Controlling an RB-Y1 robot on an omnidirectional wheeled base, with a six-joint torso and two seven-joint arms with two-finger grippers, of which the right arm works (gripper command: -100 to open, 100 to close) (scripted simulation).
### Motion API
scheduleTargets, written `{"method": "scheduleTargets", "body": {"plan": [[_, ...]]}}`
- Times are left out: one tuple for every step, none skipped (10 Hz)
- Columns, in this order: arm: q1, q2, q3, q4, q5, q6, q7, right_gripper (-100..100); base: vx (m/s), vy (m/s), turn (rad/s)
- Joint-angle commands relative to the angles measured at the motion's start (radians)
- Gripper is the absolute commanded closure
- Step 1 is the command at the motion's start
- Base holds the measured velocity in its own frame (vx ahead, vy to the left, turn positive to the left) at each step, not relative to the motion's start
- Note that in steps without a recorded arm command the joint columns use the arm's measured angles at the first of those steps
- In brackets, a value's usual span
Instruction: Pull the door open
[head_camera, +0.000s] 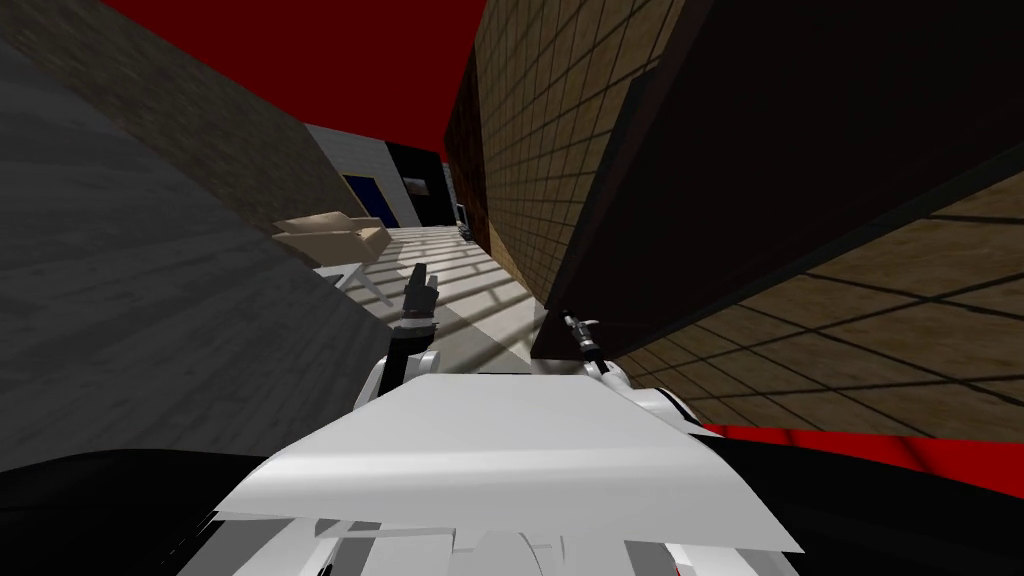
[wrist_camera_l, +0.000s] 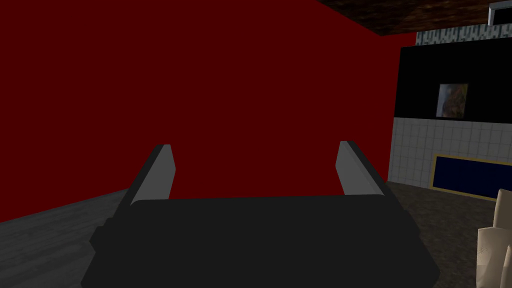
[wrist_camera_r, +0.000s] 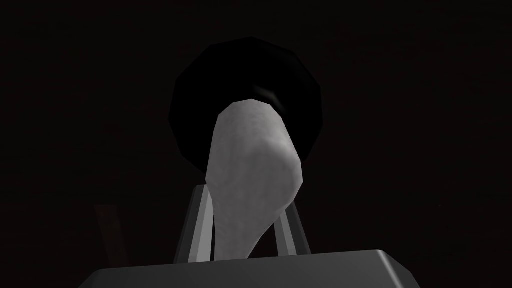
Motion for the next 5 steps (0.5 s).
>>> {"method": "scheduleTargets", "body": {"plan": [[-0.024, 0.013, -0.009, 0.017, 0.002, 0.02, 0.012, 100, -0.183, -0.083, 0.165], [-0.03, 0.016, -0.012, 0.017, 0.002, 0.028, 0.016, 100, -0.164, -0.079, 0.103], [-0.03, 0.016, -0.012, 0.017, 0.002, 0.028, 0.016, 100, -0.128, -0.046, 0.029], [-0.044, 0.026, -0.019, 0.017, 0.003, 0.048, 0.025, 100, -0.168, -0.04, 0.117], [-0.053, 0.032, -0.024, 0.017, 0.003, 0.06, 0.03, 100, -0.191, -0.07, 0.123]]}}
